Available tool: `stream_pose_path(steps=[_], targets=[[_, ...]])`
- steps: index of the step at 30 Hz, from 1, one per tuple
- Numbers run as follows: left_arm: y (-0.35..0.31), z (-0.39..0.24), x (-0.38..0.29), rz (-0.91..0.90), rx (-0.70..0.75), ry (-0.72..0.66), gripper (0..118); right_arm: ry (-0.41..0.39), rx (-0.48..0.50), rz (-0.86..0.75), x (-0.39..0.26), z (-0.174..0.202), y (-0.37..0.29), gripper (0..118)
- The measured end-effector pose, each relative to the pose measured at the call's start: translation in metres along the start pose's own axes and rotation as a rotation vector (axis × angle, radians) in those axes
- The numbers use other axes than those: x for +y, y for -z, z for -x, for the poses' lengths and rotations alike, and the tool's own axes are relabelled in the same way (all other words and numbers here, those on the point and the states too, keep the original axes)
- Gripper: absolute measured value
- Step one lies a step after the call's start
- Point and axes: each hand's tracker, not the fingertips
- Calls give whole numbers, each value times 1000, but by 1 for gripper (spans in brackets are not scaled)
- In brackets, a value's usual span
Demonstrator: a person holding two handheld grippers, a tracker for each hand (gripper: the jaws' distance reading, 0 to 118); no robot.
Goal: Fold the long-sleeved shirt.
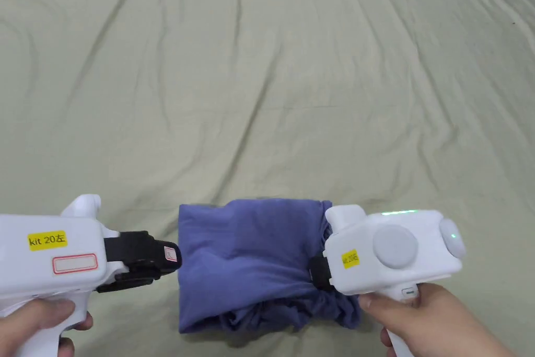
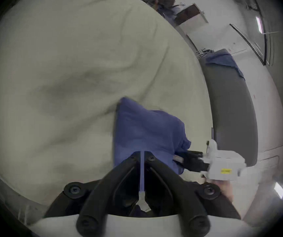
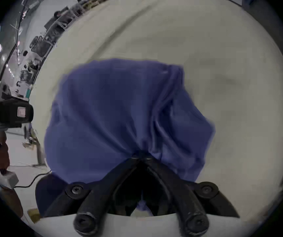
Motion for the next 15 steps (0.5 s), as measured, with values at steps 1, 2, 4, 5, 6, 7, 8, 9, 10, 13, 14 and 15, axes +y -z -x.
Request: stream_pose_path(steps=[1,2,4,5,6,7,8,9,10,13,14,15], targets=[[3,-1,-2,6,6,11,2,26,11,14,4,-4,-5,0],[5,-2,-3,2,17,40,2,61,37,58,4,-12,-9,0],[9,-1,-3,-3,22,66,2,73,90,51,1,-24,-5,0],[12,0,-1,1,10,63,2,88,123,38,-2,-30,-3,0],[15,3,1,9,-12,56,5,129,152,29,-2,-34,-5,0],[17,6,3,13,-39,47,21,152,175,25,-3,-39,-6,0],[23,10,5,11,-82,29,64,172,201,19,-6,-44,-4,0],[32,15,9,29,-100,12,99,199,224,5,-9,-48,-3,0],[41,21,11,47,-114,-9,118,225,249,-1,-11,-51,-2,0],[69,41,18,60,-195,-83,118,315,348,-26,-20,-68,2,0],[74,41,20,61,-206,-80,118,353,386,-33,-24,-72,6,0],[75,46,19,63,-196,-60,118,393,423,-40,-27,-77,8,0]])
